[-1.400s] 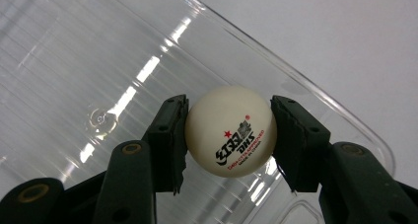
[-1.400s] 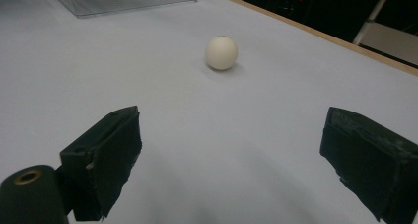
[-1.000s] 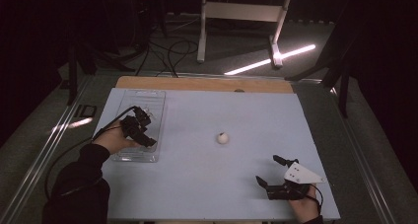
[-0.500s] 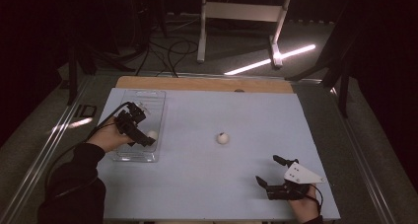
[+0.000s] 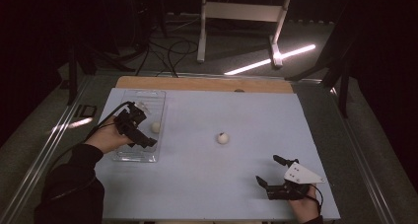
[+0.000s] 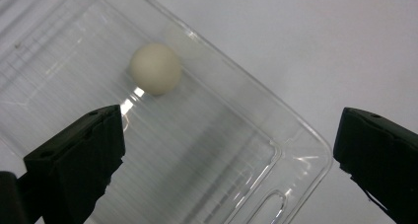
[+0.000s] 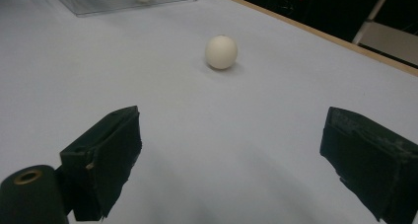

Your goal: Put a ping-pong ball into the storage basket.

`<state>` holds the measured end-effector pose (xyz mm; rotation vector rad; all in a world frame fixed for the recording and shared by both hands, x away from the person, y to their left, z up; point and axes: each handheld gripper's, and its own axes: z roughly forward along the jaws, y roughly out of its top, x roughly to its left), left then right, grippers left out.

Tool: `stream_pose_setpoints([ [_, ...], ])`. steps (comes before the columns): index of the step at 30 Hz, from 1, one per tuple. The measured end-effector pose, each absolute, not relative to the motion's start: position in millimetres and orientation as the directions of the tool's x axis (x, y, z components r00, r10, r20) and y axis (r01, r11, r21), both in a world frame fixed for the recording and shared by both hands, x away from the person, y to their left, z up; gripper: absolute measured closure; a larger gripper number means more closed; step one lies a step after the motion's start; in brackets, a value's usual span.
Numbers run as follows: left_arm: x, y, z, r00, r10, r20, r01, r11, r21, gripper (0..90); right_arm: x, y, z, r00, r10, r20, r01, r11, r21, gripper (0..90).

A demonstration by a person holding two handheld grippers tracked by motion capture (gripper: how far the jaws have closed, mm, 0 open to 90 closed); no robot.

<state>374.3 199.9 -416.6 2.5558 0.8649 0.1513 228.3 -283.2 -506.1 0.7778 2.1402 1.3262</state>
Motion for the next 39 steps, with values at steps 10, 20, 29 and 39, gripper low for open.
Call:
stream_pose_setpoints([
  [10,368,185,-410,0.828,0.559,-0.039,0.513,-0.729,0.453,0.4,228,-283,-506,-0.709,0.695,-0.117,0.205,0.363,0.909,8.5],
  [20,364,173,-402,0.84,0.541,-0.051,0.499,-0.73,0.467,0.4,228,-283,-506,-0.711,0.694,-0.115,0.207,0.362,0.909,8.5],
  [29,362,161,-398,0.855,0.517,-0.043,0.477,-0.752,0.455,0.4,228,-283,-506,-0.711,0.694,-0.113,0.207,0.36,0.91,8.5],
  [39,360,153,-393,0.861,0.505,-0.053,0.468,-0.749,0.469,0.4,228,-283,-506,-0.712,0.694,-0.109,0.211,0.36,0.909,8.5],
])
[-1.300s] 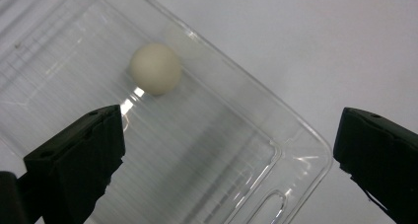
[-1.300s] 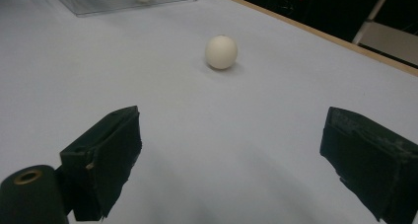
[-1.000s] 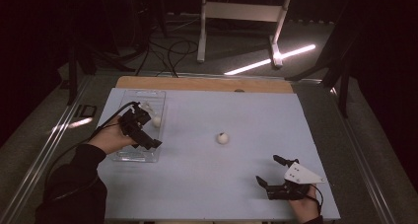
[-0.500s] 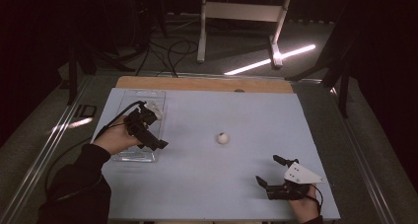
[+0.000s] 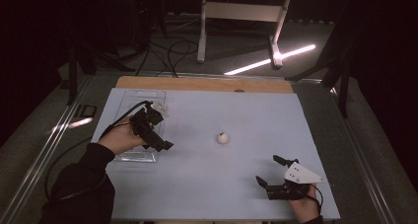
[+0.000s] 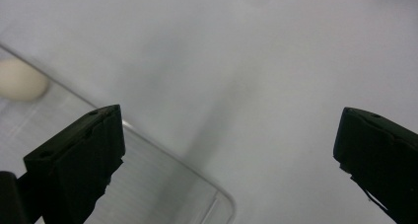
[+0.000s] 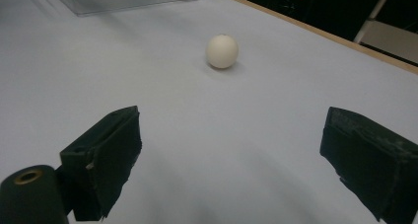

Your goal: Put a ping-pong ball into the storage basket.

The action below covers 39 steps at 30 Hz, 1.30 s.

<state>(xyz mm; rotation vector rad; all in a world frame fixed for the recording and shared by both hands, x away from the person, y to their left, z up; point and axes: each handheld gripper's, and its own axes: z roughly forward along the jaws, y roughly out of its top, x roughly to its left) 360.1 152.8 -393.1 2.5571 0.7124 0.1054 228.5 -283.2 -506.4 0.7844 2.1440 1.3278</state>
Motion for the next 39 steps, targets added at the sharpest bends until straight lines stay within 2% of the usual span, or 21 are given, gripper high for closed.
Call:
stream_pose_setpoints([
  [13,358,137,-385,0.864,0.503,-0.031,0.452,-0.747,0.487,0.4,228,-283,-506,-0.713,0.693,-0.11,0.21,0.36,0.909,8.5],
  [27,356,110,-385,0.874,0.483,-0.05,0.445,-0.755,0.481,0.4,228,-283,-506,-0.713,0.693,-0.108,0.21,0.358,0.91,8.5],
  [29,358,106,-384,0.871,0.485,-0.076,0.459,-0.749,0.478,0.5,228,-283,-506,-0.713,0.693,-0.107,0.212,0.358,0.91,8.5],
  [39,356,88,-384,0.879,0.471,-0.073,0.445,-0.756,0.479,0.4,228,-284,-506,-0.714,0.692,-0.107,0.212,0.36,0.909,8.5],
])
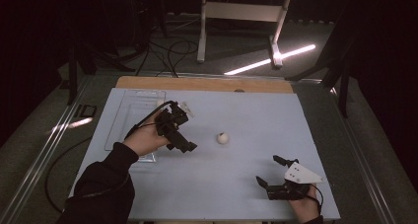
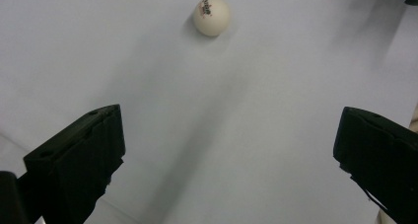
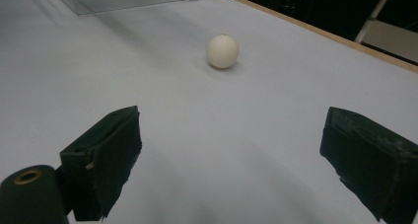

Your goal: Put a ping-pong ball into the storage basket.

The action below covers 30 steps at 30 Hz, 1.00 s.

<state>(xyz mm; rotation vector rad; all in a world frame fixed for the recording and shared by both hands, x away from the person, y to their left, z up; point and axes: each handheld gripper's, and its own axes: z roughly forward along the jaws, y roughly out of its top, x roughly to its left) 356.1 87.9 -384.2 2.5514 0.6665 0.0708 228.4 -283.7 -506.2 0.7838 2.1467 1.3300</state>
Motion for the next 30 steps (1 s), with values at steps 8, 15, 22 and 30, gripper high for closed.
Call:
stream_pose_setpoints([
  [8,355,75,-385,0.879,0.472,-0.066,0.442,-0.755,0.484,0.5,229,-284,-506,-0.713,0.694,-0.103,0.216,0.358,0.908,8.5],
  [15,355,68,-384,0.882,0.468,-0.066,0.434,-0.748,0.502,0.5,229,-284,-507,-0.712,0.694,-0.104,0.215,0.357,0.909,8.5],
  [22,356,61,-383,0.877,0.476,-0.071,0.442,-0.739,0.508,0.5,229,-284,-507,-0.712,0.695,-0.103,0.216,0.356,0.909,8.5],
  [30,357,51,-385,0.877,0.476,-0.063,0.436,-0.736,0.518,0.5,229,-284,-507,-0.712,0.695,-0.102,0.216,0.354,0.91,8.5],
])
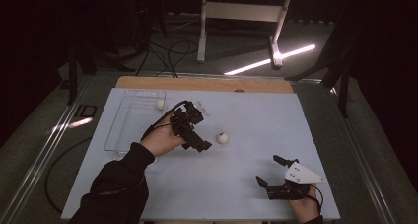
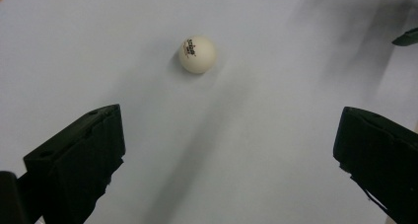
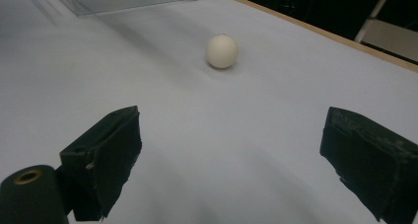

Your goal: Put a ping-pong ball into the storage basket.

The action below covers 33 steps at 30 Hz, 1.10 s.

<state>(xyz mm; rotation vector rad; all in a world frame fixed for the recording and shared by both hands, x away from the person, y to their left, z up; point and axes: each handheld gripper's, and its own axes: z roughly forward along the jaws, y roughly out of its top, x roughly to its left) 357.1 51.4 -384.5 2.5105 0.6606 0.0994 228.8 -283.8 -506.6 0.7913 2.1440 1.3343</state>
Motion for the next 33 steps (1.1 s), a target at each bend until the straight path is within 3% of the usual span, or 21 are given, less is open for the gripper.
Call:
stream_pose_setpoints([
  [16,362,36,-389,0.85,0.521,-0.075,0.471,-0.69,0.55,0.5,229,-285,-506,-0.709,0.697,-0.104,0.215,0.354,0.91,8.5],
  [20,362,31,-391,0.848,0.528,-0.029,0.459,-0.707,0.538,0.6,229,-285,-507,-0.709,0.698,-0.103,0.217,0.354,0.91,8.5],
  [33,367,19,-400,0.827,0.561,-0.026,0.475,-0.674,0.566,1.3,229,-284,-507,-0.708,0.699,-0.1,0.219,0.353,0.91,8.5],
])
